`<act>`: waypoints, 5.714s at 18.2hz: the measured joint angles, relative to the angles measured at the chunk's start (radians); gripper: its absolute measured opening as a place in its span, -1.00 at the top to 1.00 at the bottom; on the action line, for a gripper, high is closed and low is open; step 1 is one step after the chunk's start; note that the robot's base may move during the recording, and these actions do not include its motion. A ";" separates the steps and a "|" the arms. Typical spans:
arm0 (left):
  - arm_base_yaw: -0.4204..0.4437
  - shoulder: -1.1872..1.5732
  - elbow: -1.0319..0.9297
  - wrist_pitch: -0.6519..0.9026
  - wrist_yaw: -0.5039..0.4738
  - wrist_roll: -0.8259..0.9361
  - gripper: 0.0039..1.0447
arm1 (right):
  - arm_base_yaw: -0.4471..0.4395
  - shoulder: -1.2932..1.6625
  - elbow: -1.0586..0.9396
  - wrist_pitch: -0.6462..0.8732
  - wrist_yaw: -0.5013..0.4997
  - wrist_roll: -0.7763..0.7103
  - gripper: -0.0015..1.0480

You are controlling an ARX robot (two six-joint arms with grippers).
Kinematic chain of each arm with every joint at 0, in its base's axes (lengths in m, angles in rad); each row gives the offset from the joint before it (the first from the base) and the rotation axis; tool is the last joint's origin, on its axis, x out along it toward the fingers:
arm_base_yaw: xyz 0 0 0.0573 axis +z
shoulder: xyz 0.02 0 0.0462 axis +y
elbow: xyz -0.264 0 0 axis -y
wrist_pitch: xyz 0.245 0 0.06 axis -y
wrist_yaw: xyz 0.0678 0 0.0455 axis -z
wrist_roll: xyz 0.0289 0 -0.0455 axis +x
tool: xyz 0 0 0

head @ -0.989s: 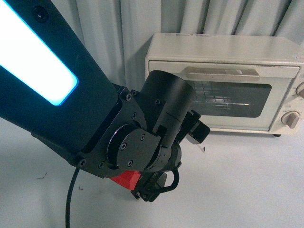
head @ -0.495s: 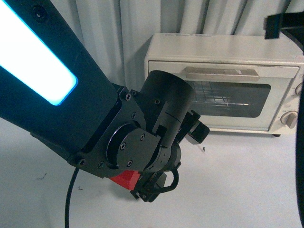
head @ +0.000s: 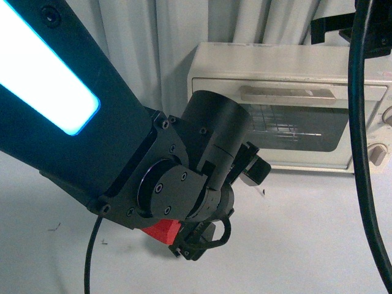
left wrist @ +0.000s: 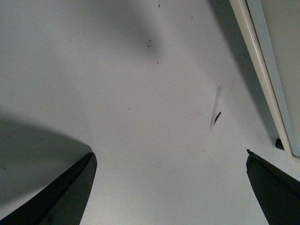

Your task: Open oven

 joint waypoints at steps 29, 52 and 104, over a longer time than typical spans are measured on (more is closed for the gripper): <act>0.000 0.000 0.000 0.000 -0.002 0.000 -0.88 | -0.032 0.310 0.200 -0.089 -0.038 -0.130 0.96; 0.000 0.000 0.000 0.000 -0.002 0.000 -0.88 | 0.001 0.189 -0.054 0.013 -0.015 0.208 0.96; -0.001 -0.003 -0.003 -0.005 -0.003 0.006 -0.87 | -0.254 -1.544 -0.894 -0.371 -0.106 0.071 0.96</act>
